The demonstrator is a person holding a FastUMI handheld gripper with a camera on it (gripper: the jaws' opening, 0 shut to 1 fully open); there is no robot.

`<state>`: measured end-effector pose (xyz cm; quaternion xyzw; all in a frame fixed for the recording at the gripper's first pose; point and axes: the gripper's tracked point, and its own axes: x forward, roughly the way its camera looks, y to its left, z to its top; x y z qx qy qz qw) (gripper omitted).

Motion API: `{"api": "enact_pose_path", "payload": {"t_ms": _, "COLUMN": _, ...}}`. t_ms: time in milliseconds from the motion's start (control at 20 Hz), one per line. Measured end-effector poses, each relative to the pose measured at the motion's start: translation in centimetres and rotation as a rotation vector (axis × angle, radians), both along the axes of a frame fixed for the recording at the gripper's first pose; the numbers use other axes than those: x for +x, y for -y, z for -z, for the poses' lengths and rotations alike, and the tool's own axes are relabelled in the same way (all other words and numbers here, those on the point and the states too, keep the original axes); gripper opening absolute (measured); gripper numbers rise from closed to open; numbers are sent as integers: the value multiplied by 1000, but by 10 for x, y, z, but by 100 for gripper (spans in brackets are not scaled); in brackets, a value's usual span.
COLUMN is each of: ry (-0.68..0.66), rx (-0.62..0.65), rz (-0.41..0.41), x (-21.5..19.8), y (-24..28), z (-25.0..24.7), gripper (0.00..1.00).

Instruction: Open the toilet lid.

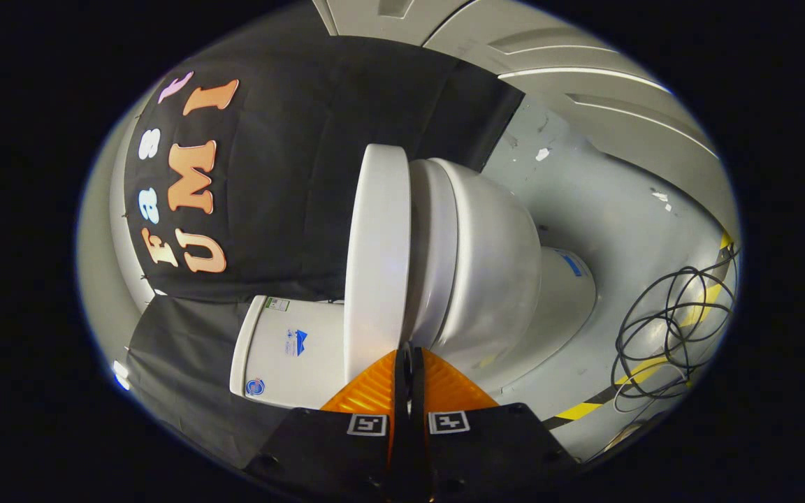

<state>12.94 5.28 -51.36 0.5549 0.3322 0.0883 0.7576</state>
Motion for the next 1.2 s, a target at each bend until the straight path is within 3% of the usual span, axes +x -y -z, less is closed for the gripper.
{"api": "enact_pose_path", "payload": {"t_ms": 400, "ry": 11, "rx": -118, "rz": -29, "x": 5, "y": 0, "z": -8, "gripper": 8}}
{"api": "enact_pose_path", "payload": {"t_ms": 500, "ry": 30, "rx": -195, "rz": -37, "x": 10, "y": -3, "z": -12, "gripper": 8}}
{"api": "enact_pose_path", "payload": {"t_ms": 1200, "ry": 139, "rx": -500, "rz": -62, "x": 22, "y": -20, "z": -92, "gripper": 8}}
